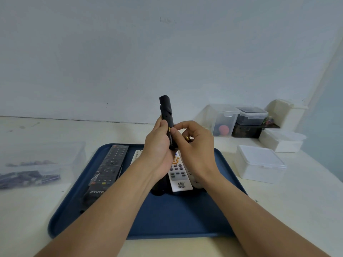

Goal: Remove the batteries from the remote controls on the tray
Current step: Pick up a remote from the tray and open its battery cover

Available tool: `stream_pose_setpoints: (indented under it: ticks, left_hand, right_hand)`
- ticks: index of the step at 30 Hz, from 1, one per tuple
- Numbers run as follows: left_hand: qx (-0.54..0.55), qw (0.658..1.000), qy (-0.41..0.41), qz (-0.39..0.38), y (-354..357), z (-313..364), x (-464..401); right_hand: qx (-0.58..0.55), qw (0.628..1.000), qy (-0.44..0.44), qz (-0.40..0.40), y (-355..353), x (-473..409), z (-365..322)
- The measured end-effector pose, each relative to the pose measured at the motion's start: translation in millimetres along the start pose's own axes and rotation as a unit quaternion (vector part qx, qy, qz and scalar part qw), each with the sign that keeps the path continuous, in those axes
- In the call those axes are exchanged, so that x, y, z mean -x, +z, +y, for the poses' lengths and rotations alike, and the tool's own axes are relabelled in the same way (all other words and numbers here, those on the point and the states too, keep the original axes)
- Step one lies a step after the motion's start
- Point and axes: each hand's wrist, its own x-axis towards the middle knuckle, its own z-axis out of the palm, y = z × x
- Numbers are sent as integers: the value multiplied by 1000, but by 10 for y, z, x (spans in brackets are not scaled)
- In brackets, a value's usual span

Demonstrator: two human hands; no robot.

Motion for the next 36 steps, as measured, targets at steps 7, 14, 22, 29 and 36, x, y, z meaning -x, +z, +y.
stream_pose_setpoints:
  ticks: [7, 14, 22, 29, 36]
  left_hand:
    - [15, 1000, -14, -2, -38, -12, 12]
    - [-28, 1000, -10, -4, -60, -66, -18]
    - [-37, 999, 0, -2, -75, -86, -24]
    - [-65, 997, 27, -13, -84, -90, -29]
    - [-69, 997, 24, -11, -106, -88, -56]
  right_hand:
    - [12, 1000, -4, -22, 18, 13, 21]
    - [47, 997, -38, -37, 10, 20, 38]
    - [117, 988, -94, -38, 30, 21, 71]
    - [130, 984, -116, -31, 29, -6, 78]
    - [107, 990, -83, -44, 32, -27, 105]
